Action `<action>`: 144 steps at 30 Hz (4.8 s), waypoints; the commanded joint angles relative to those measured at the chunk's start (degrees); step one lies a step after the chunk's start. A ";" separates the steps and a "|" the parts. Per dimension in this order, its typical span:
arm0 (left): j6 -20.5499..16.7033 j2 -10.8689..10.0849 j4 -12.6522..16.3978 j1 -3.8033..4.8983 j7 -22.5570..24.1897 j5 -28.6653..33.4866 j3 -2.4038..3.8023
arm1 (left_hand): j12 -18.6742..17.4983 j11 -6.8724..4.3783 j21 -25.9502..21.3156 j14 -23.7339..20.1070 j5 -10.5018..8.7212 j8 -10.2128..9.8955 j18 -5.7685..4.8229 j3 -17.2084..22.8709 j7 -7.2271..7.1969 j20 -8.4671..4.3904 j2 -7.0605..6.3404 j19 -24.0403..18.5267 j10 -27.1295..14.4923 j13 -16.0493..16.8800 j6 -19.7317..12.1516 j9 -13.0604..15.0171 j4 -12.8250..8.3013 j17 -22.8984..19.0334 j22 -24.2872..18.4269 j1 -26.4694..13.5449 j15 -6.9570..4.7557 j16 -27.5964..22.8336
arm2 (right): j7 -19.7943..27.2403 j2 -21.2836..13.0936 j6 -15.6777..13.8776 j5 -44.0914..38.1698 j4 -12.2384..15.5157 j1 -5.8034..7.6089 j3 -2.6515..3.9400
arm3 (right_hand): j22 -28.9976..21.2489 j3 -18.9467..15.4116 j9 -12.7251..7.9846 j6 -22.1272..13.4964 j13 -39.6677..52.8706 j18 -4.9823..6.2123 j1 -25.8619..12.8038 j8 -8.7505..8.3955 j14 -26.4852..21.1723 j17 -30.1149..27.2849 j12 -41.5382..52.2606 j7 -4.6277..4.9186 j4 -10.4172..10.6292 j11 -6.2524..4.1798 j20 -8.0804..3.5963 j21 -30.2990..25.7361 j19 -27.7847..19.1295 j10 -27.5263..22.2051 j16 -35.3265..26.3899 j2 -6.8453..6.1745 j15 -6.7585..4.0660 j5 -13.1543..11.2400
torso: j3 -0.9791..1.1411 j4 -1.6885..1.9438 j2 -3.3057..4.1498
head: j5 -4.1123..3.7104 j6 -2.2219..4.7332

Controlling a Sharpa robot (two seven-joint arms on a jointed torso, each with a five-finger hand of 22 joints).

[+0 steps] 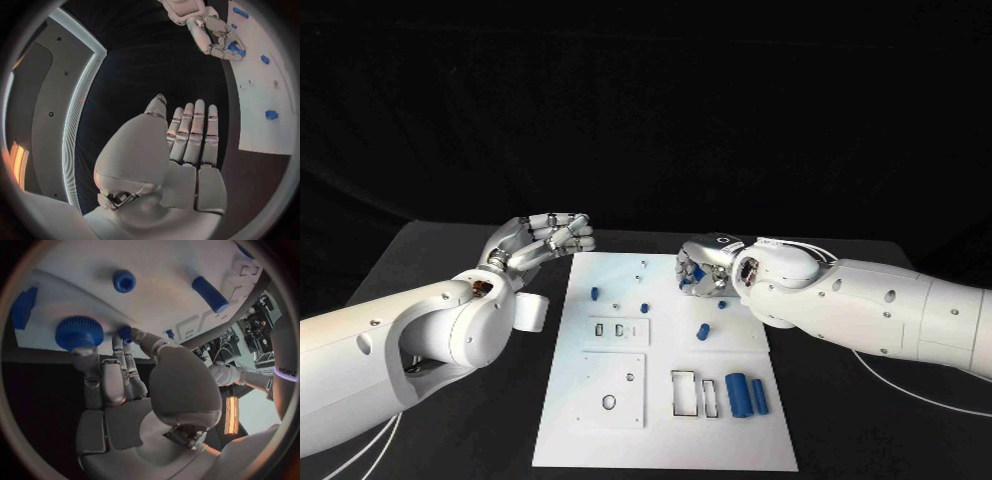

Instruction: Assemble the parts on the task board

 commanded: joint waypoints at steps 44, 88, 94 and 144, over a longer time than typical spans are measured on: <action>1.80 0.94 -0.71 1.36 -0.55 1.56 0.05 | -0.77 0.33 -0.19 -0.48 -0.13 -0.20 0.30 -0.41 0.45 0.09 -0.40 0.26 0.09 0.04 -0.34 0.02 0.69 0.17 -0.33 -0.24 0.25 -0.54 | -2.35 10.75 -12.51 2.39 -6.67 0.56 0.41 | 1.70 3.30 2.65 -0.07 1.55 -1.08 1.88 1.08 1.64 -0.11 -0.59 0.09 -0.94 -0.57 -0.64 1.17 -0.12 1.37 0.88 0.41 -0.56 -0.98 | -0.55 0.56 1.35 | -0.26 0.46; 2.31 0.78 -0.45 1.81 -0.92 1.60 0.04 | -0.92 0.39 -0.25 -0.58 -0.32 -0.24 0.29 -0.57 0.50 0.13 -0.36 0.29 0.05 0.04 -0.43 0.02 0.79 0.22 -0.42 -0.46 0.29 -0.64 | -3.98 12.23 -10.34 1.83 -9.36 0.38 0.32 | -1.29 6.13 2.80 -5.67 -0.14 -0.29 -0.75 -2.09 0.50 -3.26 -1.12 2.44 -0.61 2.19 1.30 -1.81 -3.68 -7.94 -0.12 -3.27 1.67 -1.78 | -0.70 0.43 1.74 | 0.26 0.37; 2.34 0.60 -0.41 1.83 -1.09 1.61 0.04 | -1.05 0.42 -0.32 -0.66 -0.41 -0.27 0.29 -0.69 0.53 0.15 -0.33 0.30 0.02 0.05 -0.50 0.03 0.80 0.26 -0.51 -0.55 0.33 -0.72 | -3.87 11.59 -10.46 2.05 -8.62 0.38 0.31 | -2.06 6.01 2.61 -6.23 -0.52 -0.05 -0.80 -2.55 0.13 -4.20 -1.02 2.76 -0.77 2.51 1.70 -2.60 -4.42 -9.35 -0.50 -3.77 1.94 -1.78 | -0.67 0.52 1.79 | 0.17 0.41; 3.23 0.29 -1.95 1.78 -1.51 2.10 -0.05 | -1.26 0.44 -0.58 -0.79 -0.54 -0.26 0.26 -0.76 0.51 0.22 -0.11 0.10 0.07 0.08 -0.52 0.08 0.69 0.37 -0.73 -0.42 0.39 -0.87 | -10.46 -7.88 -5.53 16.96 3.98 1.30 1.07 | 10.61 -29.09 6.61 -11.76 75.84 -2.11 8.37 1.97 5.50 23.67 80.08 0.21 21.34 -1.28 -0.51 2.68 3.67 13.20 13.82 -3.12 -0.77 10.04 | 0.38 -0.29 1.27 | 0.34 0.60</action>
